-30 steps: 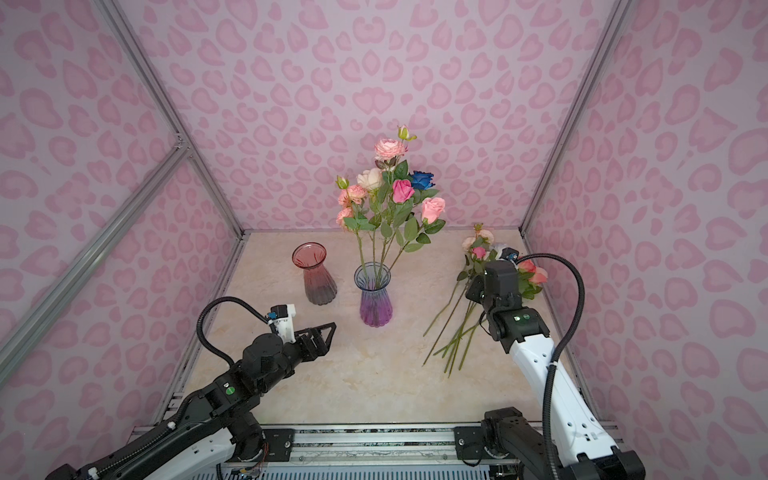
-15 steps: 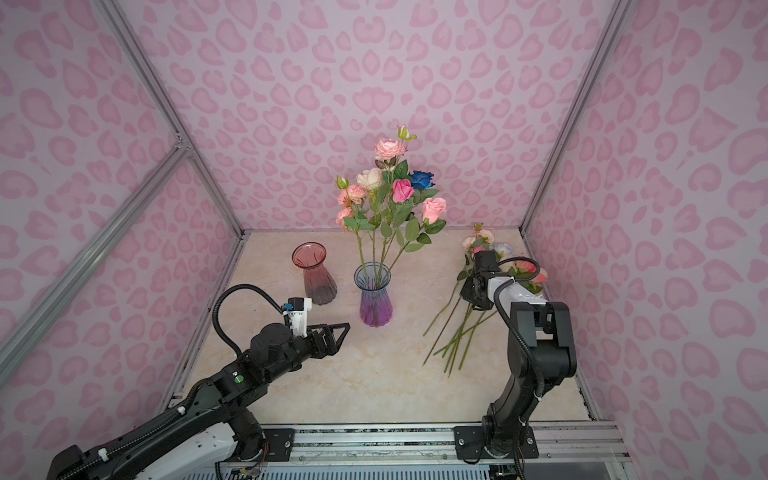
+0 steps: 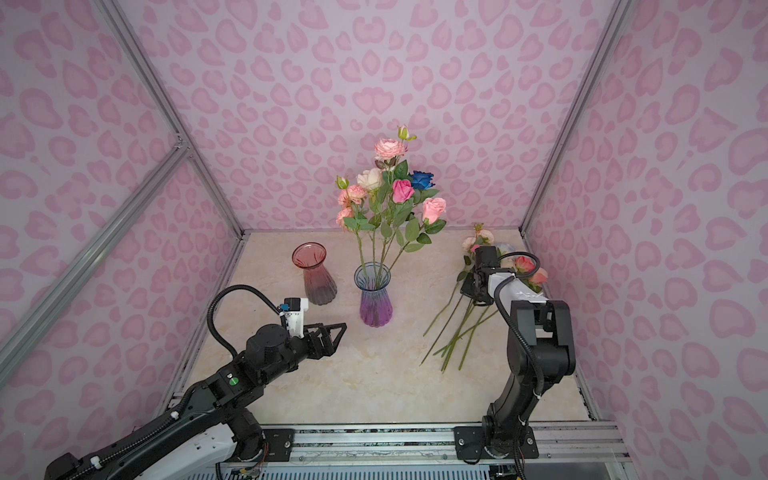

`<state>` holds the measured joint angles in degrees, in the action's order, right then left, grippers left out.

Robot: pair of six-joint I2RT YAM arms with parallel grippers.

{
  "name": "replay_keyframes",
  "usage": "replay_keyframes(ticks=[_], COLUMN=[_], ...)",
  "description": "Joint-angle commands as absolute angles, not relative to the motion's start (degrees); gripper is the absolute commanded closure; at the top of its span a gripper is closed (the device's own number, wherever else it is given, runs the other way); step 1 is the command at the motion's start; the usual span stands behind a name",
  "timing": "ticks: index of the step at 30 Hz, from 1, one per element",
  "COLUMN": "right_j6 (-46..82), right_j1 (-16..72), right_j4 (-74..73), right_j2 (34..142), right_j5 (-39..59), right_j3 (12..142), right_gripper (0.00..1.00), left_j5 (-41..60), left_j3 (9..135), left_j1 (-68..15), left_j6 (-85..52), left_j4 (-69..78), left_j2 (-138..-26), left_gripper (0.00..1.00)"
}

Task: Arrange the flowers into the vase
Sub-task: 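Move the right gripper back to the rose pile and grasp a white rose stem, then lift the white rose high and carry it over the purple-blue vase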

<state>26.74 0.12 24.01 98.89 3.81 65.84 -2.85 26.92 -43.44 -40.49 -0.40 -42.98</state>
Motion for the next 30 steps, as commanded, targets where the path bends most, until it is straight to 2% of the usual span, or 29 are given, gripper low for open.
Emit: replay_keyframes(ticks=[1, 10, 16, 23, 30], right_j6=[26.63, 27.07, 26.60, 21.07, 15.55], right_j1=[0.94, 2.70, 5.16, 15.54, 21.70], right_j4=[25.28, 26.28, 22.36, 14.70, 9.44], right_j2=[94.48, 77.58, 66.43, 54.08, 49.13], right_j5=[0.34, -2.68, -1.00, -7.95, -11.21], right_j3=[65.39, 64.85, 63.82, 62.30, 64.56], right_gripper=[0.99, 1.00, 0.99, 0.98, 0.98], left_j5=[-2.83, -2.32, -3.92, -7.22, -14.85], left_j3=[28.34, 29.27, 28.84, 29.36, 28.85], left_j1=[-43.35, -43.34, -43.29, -43.19, -42.85], left_j6=[-39.56, -39.24, -39.44, -40.39, -42.45], left_j4=[0.24, 0.38, 0.40, -1.98, -4.26], left_j2=[-43.89, -45.00, -43.10, -38.37, -31.19], left_gripper=[0.04, 0.03, 0.03, 0.04, 0.05])
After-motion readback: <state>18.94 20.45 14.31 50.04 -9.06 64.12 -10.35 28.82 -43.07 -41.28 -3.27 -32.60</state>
